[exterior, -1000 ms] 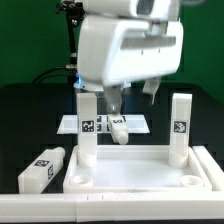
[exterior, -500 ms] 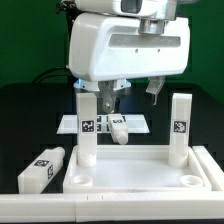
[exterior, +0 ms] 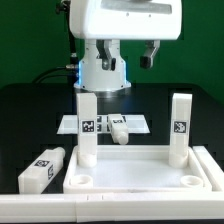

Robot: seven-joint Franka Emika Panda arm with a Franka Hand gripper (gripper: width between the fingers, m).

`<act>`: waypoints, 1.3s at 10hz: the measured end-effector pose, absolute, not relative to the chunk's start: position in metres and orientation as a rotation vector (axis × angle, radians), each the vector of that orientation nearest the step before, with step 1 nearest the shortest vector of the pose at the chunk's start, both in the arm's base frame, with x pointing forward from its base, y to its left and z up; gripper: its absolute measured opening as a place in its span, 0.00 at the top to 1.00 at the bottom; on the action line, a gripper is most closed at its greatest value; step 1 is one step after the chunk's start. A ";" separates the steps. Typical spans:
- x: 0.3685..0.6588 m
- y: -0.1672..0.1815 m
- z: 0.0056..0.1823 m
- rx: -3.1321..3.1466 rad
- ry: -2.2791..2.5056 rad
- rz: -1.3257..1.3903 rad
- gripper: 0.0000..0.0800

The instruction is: Assemble desk

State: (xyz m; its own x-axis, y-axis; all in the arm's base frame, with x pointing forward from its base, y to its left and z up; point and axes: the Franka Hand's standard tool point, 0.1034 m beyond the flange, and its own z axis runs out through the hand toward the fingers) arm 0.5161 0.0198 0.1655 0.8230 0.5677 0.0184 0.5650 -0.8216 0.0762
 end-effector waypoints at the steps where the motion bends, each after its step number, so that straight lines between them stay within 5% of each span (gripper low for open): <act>1: 0.517 0.020 0.166 2.934 0.913 0.064 0.19; 3: 0.510 0.020 0.162 2.961 0.837 0.058 0.19; 5: 0.461 0.018 0.134 3.021 0.679 0.014 0.19; 7: 0.446 0.015 0.104 3.069 0.606 -0.055 0.19; 11: 0.448 0.017 0.106 3.069 0.609 -0.044 0.19; 13: 0.426 0.013 0.067 3.105 0.461 -0.035 0.19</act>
Offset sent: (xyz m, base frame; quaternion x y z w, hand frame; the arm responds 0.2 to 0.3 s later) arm -0.0801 -0.0102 -0.0215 0.0073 -0.0337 0.1454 0.9888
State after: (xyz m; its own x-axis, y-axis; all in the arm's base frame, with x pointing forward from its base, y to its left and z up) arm 0.4257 0.0125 0.0668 0.9567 0.2903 -0.0223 0.2903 -0.9569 -0.0010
